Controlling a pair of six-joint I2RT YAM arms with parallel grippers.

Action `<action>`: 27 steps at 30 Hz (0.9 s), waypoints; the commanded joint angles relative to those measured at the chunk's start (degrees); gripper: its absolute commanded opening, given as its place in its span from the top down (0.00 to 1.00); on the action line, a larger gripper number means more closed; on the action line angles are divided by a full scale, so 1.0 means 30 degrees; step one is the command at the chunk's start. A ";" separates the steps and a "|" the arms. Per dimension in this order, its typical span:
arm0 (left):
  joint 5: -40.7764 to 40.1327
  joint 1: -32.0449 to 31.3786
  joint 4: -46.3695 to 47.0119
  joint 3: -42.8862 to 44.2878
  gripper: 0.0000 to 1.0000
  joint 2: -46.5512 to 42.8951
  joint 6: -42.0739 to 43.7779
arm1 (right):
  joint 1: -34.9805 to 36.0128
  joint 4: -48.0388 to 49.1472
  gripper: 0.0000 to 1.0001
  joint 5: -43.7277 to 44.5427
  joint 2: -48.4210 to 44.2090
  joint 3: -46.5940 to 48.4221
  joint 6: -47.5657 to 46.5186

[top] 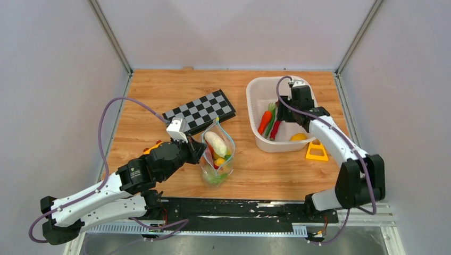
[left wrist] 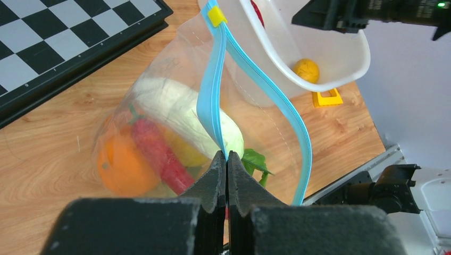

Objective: Place the food in the zip-top bag and seal the zipper
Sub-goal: Adjust the fake vegetable in the bin.

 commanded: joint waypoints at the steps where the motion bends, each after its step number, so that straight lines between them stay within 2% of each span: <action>1: -0.0773 -0.0066 0.1008 0.0255 1.00 0.0031 0.0873 | -0.0806 -0.0014 0.44 -0.0187 0.2334 0.1947 -0.0827; 6: -0.1473 -0.0056 0.0990 0.0242 1.00 -0.0018 0.1300 | -0.1290 0.0499 0.48 -0.0586 0.6178 0.4338 -0.2142; 12: -0.2359 -0.0061 0.0978 0.0357 1.00 -0.0027 0.1800 | -0.2195 -0.0456 0.54 -0.0884 1.0361 0.7662 -0.2794; 21: -0.2645 -0.0073 0.0921 0.0441 1.00 0.0181 0.1798 | -0.2666 -0.0378 0.56 -0.2192 1.3413 0.9222 -0.4348; 27: -0.2569 -0.0065 0.0928 0.0547 1.00 0.0390 0.1651 | -0.2679 0.0529 0.61 -0.1897 1.3408 0.8775 -0.4455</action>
